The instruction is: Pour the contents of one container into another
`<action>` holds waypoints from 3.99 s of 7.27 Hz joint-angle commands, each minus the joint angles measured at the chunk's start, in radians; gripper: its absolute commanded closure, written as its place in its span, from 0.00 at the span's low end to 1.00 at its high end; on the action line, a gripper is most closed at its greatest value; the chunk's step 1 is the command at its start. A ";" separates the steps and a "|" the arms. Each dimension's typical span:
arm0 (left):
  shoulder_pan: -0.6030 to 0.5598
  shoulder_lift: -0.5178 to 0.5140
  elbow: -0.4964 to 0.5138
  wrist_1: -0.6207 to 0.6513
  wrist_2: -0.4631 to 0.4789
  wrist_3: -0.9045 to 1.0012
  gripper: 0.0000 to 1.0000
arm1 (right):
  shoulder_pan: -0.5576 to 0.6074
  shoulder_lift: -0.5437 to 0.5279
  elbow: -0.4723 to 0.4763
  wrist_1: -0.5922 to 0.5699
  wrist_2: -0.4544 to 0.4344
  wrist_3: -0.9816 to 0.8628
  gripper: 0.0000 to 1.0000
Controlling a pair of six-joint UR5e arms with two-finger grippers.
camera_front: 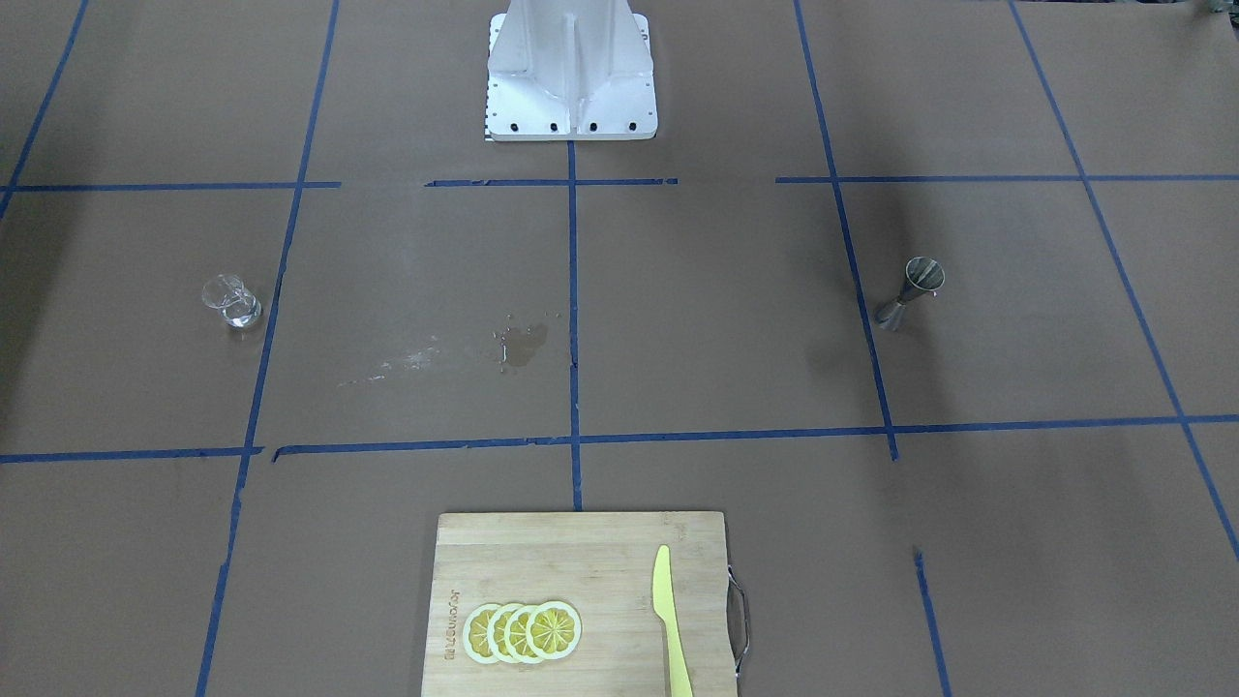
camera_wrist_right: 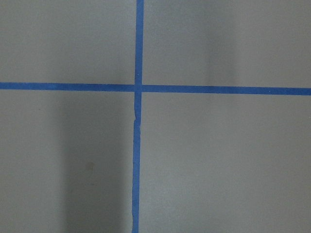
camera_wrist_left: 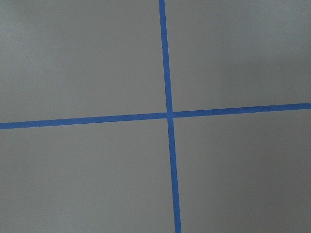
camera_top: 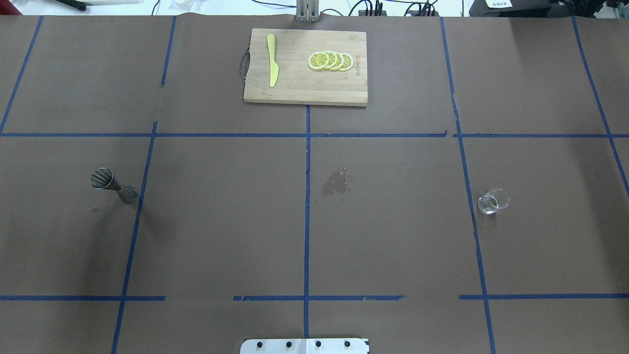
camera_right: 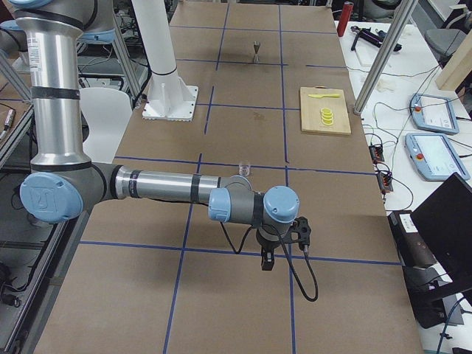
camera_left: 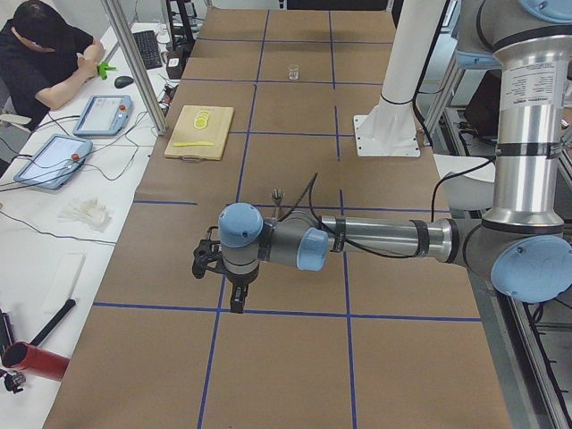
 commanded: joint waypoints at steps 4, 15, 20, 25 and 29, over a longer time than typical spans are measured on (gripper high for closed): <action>0.011 -0.016 -0.149 0.000 -0.008 -0.004 0.00 | 0.000 0.002 0.011 0.002 0.005 0.002 0.00; 1.171 0.285 -0.673 -0.379 0.987 -1.348 0.00 | -0.027 0.037 0.232 -0.005 0.071 0.118 0.00; 1.379 0.236 -0.491 -0.318 1.408 -1.610 0.00 | -0.236 -0.029 0.600 -0.008 -0.078 0.582 0.00; 1.379 0.118 -0.325 -0.316 1.617 -1.677 0.00 | -0.544 -0.280 0.770 0.378 -0.342 1.015 0.00; 1.379 0.020 -0.197 -0.311 1.753 -1.677 0.02 | -0.655 -0.313 0.790 0.416 -0.416 1.107 0.00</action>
